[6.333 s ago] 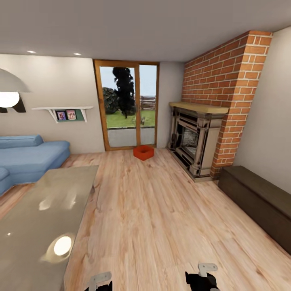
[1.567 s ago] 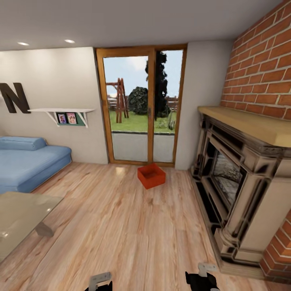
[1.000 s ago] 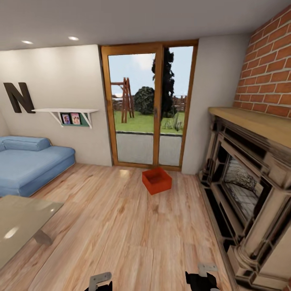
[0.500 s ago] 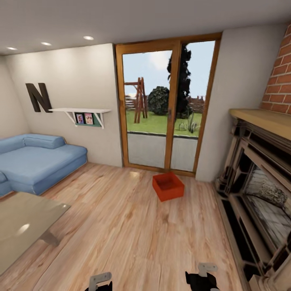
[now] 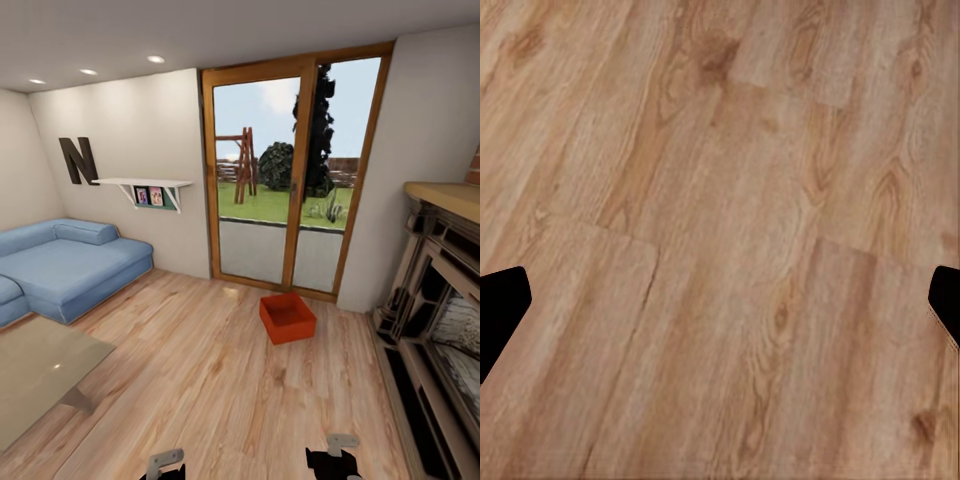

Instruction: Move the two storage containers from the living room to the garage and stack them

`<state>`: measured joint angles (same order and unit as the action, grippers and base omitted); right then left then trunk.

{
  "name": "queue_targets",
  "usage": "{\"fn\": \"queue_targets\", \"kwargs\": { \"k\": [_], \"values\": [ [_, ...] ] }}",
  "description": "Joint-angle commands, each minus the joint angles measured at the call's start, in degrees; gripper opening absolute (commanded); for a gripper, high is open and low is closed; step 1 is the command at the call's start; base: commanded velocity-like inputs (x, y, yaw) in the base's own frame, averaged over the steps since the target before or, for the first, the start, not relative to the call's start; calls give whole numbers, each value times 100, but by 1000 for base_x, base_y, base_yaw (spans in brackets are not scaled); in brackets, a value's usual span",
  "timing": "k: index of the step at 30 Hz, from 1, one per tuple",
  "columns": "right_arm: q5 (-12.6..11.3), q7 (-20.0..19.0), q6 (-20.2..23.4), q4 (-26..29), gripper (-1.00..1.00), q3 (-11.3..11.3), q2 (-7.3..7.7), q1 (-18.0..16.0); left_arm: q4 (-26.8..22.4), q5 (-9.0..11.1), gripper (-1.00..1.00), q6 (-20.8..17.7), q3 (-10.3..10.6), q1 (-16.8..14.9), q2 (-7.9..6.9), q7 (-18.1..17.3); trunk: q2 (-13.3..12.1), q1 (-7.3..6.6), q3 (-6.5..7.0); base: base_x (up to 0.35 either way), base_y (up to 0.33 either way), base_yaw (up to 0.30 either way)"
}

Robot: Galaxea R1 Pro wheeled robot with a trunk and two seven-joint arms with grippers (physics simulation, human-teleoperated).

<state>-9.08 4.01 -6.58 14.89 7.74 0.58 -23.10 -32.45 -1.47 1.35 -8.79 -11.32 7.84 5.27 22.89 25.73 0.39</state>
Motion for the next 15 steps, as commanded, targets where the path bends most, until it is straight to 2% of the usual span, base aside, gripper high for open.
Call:
{"fn": "queue_targets", "kwargs": {
  "k": [1,15],
  "values": [
    [-59,22,-19,-4,100,50,4,-2,2,-15,100,14,-26,-2,7,0,3,5,-2,310,-188,5],
    [-59,21,-19,-4,100,50,4,-2,2,-15,100,14,-26,-4,4,0,3,5,-2,308,-197,1]
  ]
}}
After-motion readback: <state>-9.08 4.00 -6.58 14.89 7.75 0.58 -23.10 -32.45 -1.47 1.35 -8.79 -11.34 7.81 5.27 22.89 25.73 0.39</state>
